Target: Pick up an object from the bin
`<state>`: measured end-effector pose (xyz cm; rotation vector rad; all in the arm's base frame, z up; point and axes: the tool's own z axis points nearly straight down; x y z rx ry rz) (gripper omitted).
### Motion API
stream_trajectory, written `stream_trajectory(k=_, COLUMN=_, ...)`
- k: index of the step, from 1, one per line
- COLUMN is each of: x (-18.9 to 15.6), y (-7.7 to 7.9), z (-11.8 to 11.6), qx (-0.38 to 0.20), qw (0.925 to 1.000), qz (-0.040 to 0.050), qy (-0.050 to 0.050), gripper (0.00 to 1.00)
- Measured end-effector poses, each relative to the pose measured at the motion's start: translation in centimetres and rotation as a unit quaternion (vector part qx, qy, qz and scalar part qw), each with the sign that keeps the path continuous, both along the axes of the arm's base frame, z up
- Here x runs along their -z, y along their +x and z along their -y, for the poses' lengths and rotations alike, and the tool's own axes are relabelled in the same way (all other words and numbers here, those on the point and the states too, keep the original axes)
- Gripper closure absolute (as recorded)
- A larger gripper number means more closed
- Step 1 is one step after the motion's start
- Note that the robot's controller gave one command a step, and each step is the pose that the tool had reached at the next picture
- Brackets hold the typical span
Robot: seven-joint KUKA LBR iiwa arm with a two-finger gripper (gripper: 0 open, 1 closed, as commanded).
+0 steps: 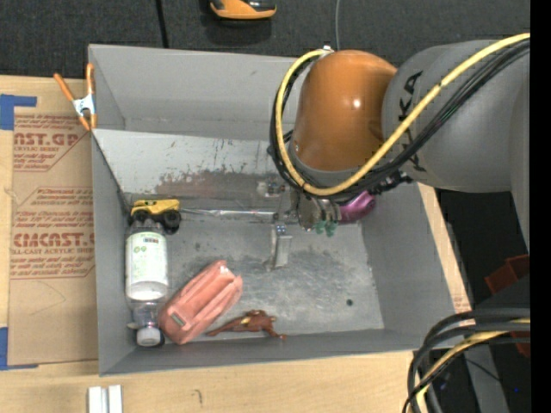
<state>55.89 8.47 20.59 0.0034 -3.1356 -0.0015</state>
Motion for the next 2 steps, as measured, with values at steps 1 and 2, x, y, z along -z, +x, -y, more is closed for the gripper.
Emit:
stream_trajectory(k=1, x=-0.5, y=0.2, z=0.1, qx=0.001, qw=1.0000, qz=0.0040, qy=0.000, gripper=0.00)
stream_trajectory(k=2, x=2.6, y=-2.3, z=-4.6, qx=-0.106, qw=0.9944, qz=0.0061, qy=-0.001, gripper=0.00)
